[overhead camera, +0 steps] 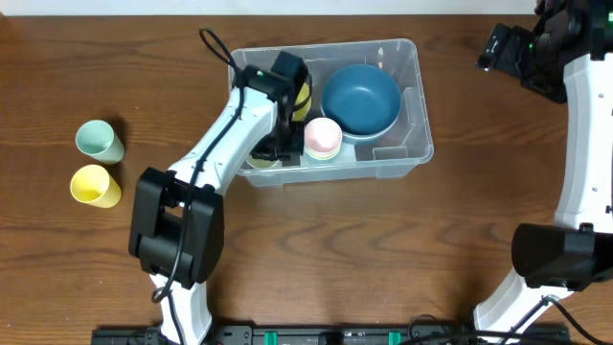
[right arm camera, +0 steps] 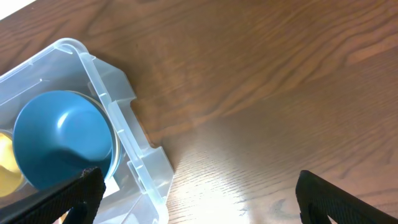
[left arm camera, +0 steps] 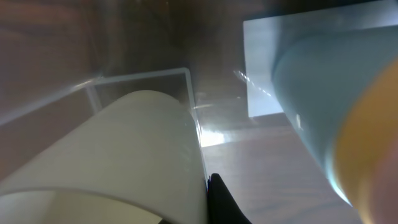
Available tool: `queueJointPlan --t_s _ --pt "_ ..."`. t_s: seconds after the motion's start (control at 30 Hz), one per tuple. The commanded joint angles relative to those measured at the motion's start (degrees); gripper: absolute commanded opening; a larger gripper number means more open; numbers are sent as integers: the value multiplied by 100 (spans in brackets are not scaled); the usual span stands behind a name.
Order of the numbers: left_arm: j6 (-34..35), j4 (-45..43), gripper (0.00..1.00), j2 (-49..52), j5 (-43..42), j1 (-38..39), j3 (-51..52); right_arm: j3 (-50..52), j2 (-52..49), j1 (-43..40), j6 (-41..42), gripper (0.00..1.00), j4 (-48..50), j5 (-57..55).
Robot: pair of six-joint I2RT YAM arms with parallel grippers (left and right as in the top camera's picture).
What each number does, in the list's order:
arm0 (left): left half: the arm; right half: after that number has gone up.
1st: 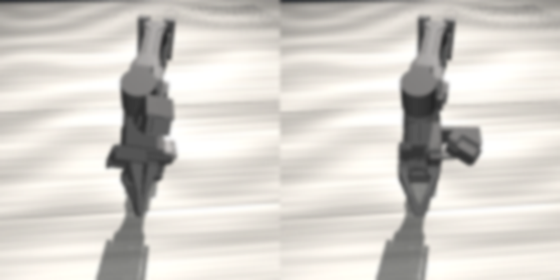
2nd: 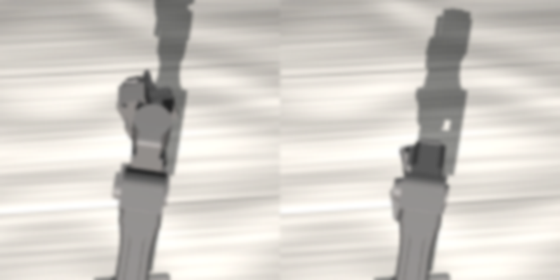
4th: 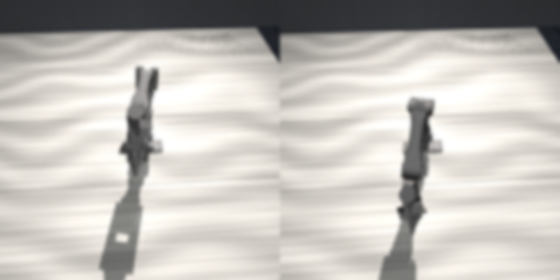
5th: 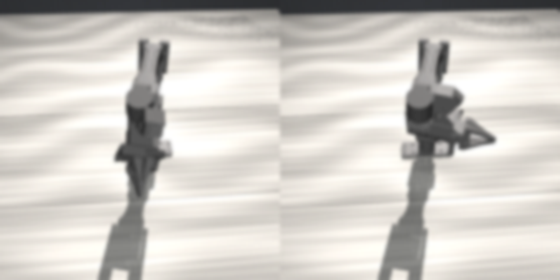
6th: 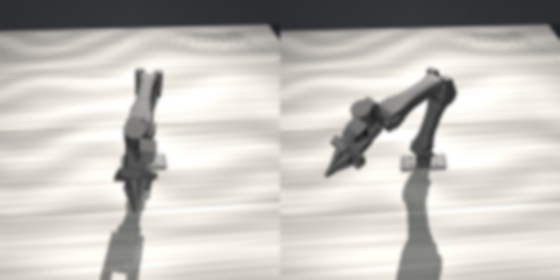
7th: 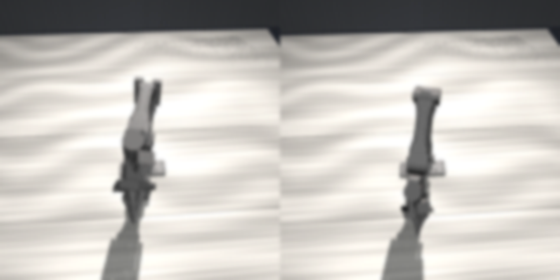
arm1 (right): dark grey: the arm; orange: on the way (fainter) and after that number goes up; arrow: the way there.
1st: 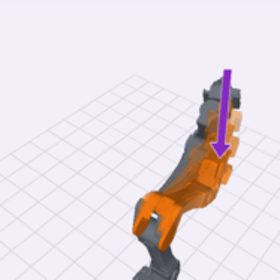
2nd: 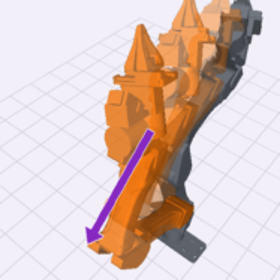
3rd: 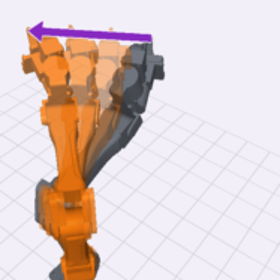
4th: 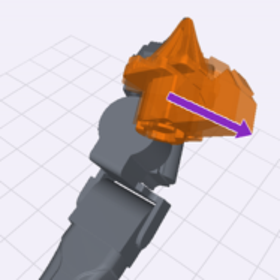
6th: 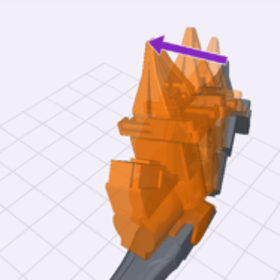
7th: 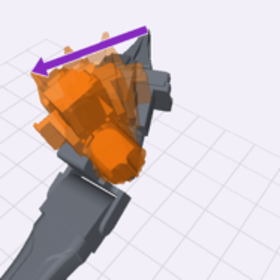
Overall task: Pack container
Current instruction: 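Carry the white cup into the bin and release it onto the pink cup, then move the left gripper to the mint green cup and grasp it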
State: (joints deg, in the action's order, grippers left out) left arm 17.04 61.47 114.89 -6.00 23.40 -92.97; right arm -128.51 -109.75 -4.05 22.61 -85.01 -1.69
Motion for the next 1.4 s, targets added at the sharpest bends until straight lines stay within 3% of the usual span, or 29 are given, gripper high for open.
queueJointPlan --t_s 0.0,0.07,0.1,0.2,0.23,0.93,1.0,1.17,1.37 --pt "85 -131 6 63 72 -20 146 -7 133 -7 70 99 -7 2" --pt "83 -219 6 63 72 -20 190 -7 133 -4 70 99 -7 2" --pt "83 -240 11 63 72 -20 190 -7 133 -2 70 99 -7 2" --pt "79 -315 42 63 72 -20 190 -7 133 -2 70 99 -7 2" --pt "66 -334 47 63 72 -24 190 -7 133 -2 70 99 -7 2" --pt "-214 -155 48 -793 514 -214 -1255 -7 133 -2 70 99 -7 2" --pt "-214 -136 53 -1019 588 -282 -1259 -7 133 -2 70 99 -7 2" --pt "-190 13 57 -1609 844 -828 -1259 -7 133 -2 70 99 -7 2" --pt "-184 -46 56 -1825 1617 -2105 -1257 -7 133 -2 70 99 -7 2"
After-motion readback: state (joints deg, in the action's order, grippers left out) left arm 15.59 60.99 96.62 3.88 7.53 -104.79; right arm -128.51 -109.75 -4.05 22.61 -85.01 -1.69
